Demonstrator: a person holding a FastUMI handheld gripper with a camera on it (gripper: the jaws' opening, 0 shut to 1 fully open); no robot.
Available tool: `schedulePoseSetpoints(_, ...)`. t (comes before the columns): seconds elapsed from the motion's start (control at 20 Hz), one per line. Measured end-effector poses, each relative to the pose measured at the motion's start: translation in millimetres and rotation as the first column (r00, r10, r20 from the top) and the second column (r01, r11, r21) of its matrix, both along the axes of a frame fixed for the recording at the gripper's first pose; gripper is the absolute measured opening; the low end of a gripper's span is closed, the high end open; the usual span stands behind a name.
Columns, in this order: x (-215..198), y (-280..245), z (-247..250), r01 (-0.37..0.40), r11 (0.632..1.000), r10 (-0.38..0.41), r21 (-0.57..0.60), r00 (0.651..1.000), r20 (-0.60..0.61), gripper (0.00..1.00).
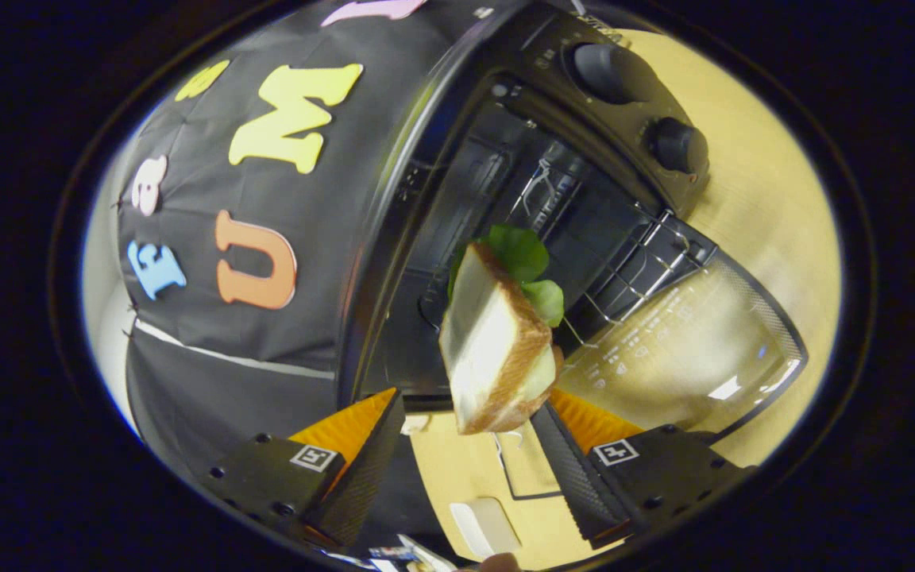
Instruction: Open the toaster oven, put the food inside, and close the toaster oven door.
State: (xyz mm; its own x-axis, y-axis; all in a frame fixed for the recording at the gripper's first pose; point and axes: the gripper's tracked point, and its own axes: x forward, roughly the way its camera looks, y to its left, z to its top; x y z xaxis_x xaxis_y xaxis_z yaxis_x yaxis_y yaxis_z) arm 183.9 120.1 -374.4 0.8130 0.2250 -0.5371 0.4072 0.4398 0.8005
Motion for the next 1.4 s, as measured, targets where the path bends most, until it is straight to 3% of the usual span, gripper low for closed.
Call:
schedulePoseSetpoints(0.2,-27,13,-16,-0.134,0.986,0.118,-0.103,0.982,-0.147,1.00)
schedulePoseSetpoints(0.4,-49,19,-2,-0.228,0.954,0.200,-0.195,0.967,-0.156,1.00)
schedulePoseSetpoints(0.5,-66,22,2,-0.306,0.903,0.271,-0.302,0.950,-0.155,1.00)
schedulePoseSetpoints(0.7,-116,26,-11,-0.444,0.721,0.387,-0.531,0.895,-0.222,1.00)
schedulePoseSetpoints(0.8,-137,22,-27,-0.463,0.667,0.378,-0.585,0.886,-0.269,1.00)
schedulePoseSetpoints(1.0,-159,13,-68,-0.504,0.615,0.349,-0.607,0.863,-0.364,1.00)
schedulePoseSetpoints(1.2,-145,-4,-96,-0.478,0.635,0.269,-0.607,0.873,-0.407,1.00)
schedulePoseSetpoints(1.4,-125,-18,-105,-0.440,0.622,0.220,-0.648,0.892,-0.394,1.00)
